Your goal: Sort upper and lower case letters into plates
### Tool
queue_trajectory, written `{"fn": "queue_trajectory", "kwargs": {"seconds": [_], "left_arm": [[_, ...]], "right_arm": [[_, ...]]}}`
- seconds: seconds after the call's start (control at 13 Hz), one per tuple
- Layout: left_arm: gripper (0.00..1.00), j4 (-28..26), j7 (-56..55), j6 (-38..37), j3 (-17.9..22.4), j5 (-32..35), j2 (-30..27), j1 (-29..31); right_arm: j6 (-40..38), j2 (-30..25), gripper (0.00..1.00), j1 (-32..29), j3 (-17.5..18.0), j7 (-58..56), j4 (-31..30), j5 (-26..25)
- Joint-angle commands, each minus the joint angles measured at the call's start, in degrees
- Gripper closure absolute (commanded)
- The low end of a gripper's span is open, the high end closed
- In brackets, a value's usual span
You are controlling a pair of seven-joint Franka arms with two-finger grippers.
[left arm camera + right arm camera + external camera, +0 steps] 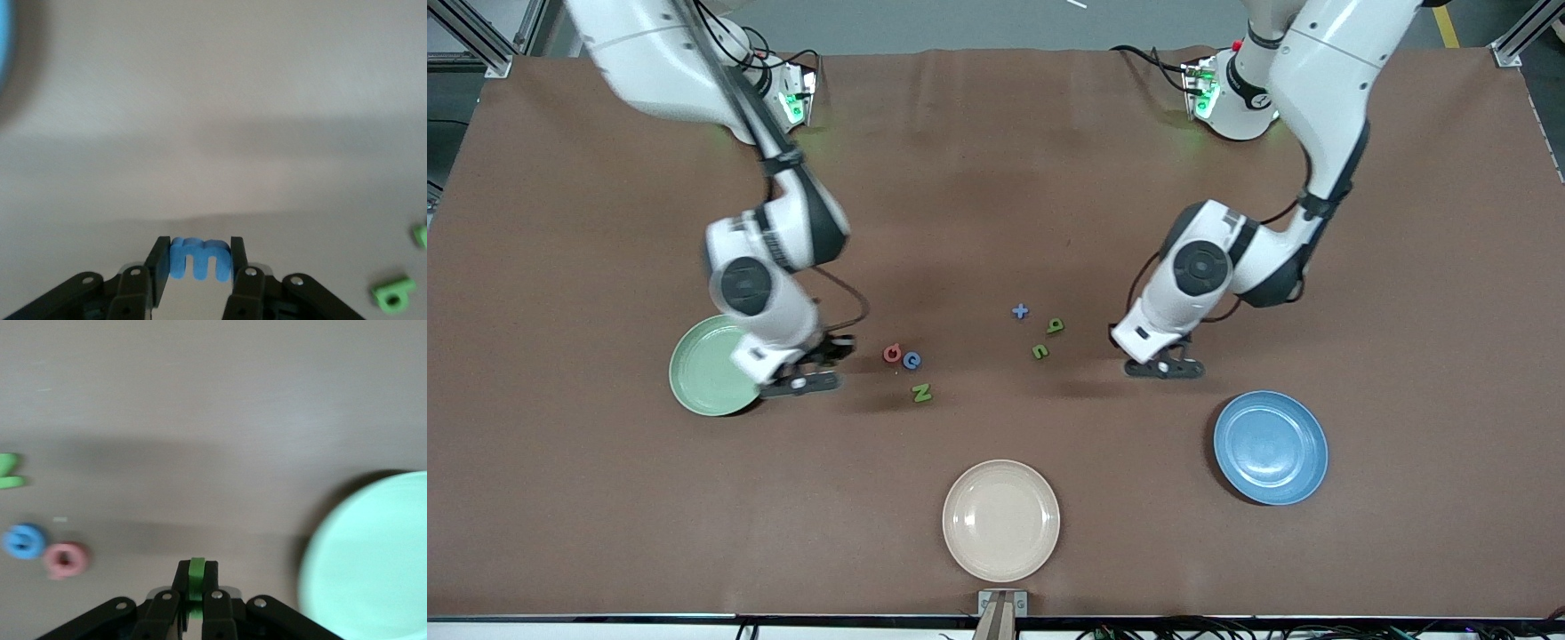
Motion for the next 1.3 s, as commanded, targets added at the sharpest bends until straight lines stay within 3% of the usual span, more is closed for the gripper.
{"fn": "queue_trajectory", "kwargs": {"seconds": [0.0,0.15,0.31,0.38,0.46,0.61,0.69,0.77,0.84,1.0,1.23], "left_arm": [[0.99,3.3,2.2,-1.3,-0.4,3.4,1.5,5.0],[0.99,7.2,2.9,-1.2,-0.4,7.7,5.5,9.1],[0.99,11.4,2.9,-1.2,-0.4,11.5,9.2,11.2],[0.99,13.0,2.8,-1.2,-0.2,13.6,10.6,11.6],[0.99,14.7,3.0,-1.2,0.3,15.3,12.0,12.6],[0.93,16.4,3.7,-1.2,0.4,16.7,13.4,14.1],[0.74,16.5,4.4,-1.2,0.4,16.6,13.5,14.3],[0.31,16.4,4.4,-1.1,0.4,16.1,13.6,14.5],[0.00,16.4,4.1,-1.0,0.4,15.8,13.4,14.8],[0.00,15.7,2.7,-1.6,-1.2,15.4,11.6,14.3],[0.00,14.8,-8.2,-6.8,-9.3,14.3,9.3,14.2]], "right_arm": [[2.0,-1.8,1.00,-8.3,1.4,-9.9,-5.8,-0.3],[7.4,-1.3,1.00,-14.4,1.6,-17.6,-10.0,-0.2],[10.1,-0.9,0.99,-16.7,1.5,-20.3,-11.8,-0.1],[9.7,-0.9,0.83,-16.9,1.5,-20.1,-11.8,0.0],[8.6,-1.0,0.01,-16.9,1.7,-19.7,-11.5,0.3],[7.8,-1.1,0.00,-15.7,2.4,-16.4,-10.8,2.1],[7.4,-1.1,0.00,-13.9,3.8,-11.9,-9.6,4.4],[6.8,-1.0,0.00,-11.8,4.3,-6.8,-8.0,4.9],[6.9,-0.6,0.00,-8.9,4.3,-0.8,-6.3,5.0],[6.9,2.6,0.00,-2.8,4.3,9.8,-1.5,5.2],[8.0,6.4,0.00,3.6,4.3,19.6,2.1,5.2]]}}
